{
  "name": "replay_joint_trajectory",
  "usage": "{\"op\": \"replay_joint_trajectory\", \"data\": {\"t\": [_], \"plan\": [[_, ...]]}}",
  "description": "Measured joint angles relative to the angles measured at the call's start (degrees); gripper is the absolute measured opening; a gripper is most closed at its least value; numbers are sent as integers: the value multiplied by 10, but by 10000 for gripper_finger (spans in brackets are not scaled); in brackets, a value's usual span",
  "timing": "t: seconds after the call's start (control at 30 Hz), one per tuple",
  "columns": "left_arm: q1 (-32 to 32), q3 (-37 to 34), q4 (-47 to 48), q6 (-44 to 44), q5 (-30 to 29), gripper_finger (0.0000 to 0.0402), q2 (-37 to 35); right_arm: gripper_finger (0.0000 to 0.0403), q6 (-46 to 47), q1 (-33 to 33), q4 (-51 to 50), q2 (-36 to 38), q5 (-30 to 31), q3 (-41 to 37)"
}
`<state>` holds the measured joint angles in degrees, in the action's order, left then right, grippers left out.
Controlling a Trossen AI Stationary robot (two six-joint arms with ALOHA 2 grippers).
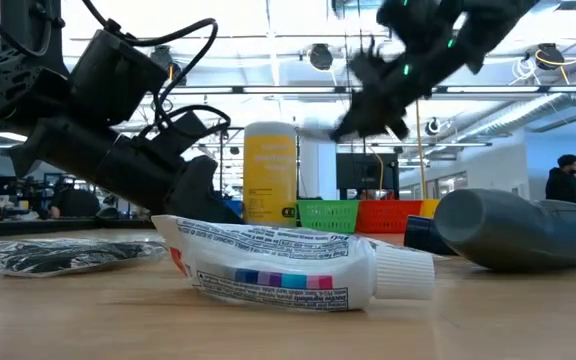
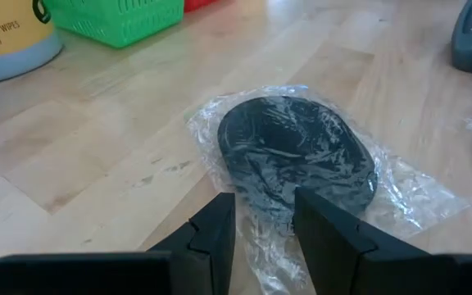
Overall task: Pick & Place Travel size toiletries
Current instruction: Put the toothpaste into the green basket
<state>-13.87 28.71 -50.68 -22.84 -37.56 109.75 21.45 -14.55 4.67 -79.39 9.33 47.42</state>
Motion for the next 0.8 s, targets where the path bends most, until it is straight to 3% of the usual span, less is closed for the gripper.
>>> {"op": "replay_joint_trajectory", "data": {"t": [0.17,0.3,0.47,0.6,0.8], "plan": [[2,0,-1,3,0,127,0,67,75,-125,-16,-49,-24,0],[12,0,-2,12,0,127,0,70,90,-176,35,-102,-79,28],[22,0,-2,11,0,127,0,62,86,-182,17,-173,-73,98],[23,0,-3,10,0,127,0,68,82,-176,-40,-224,-32,165],[19,0,-2,0,17,127,0,72,79,-172,-75,-272,-5,202]]}}
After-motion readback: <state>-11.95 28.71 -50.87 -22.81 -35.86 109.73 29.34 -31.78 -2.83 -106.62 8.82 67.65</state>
